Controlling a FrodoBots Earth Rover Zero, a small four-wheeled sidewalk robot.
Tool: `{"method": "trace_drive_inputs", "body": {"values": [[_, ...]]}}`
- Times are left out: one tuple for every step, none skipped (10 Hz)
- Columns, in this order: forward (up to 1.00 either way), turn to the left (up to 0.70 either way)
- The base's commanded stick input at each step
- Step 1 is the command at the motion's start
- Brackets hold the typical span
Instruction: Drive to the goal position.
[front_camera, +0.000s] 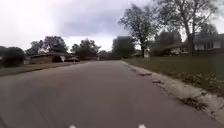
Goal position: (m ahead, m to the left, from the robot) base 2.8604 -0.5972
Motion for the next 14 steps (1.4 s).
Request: {"method": "trace_drive_inputs", "body": {"values": [[0.70,0.29],[0.70,0.19],[0.70,0.09],[0.70,0.00],[0.70,0.00],[0.70,0.00],[0.70,0.00],[0.70,0.00],[0.70,0.00],[0.70,0.00],[0.70,0.00],[0.70,0.00],[0.70,0.00],[0.70,0.00]]}}
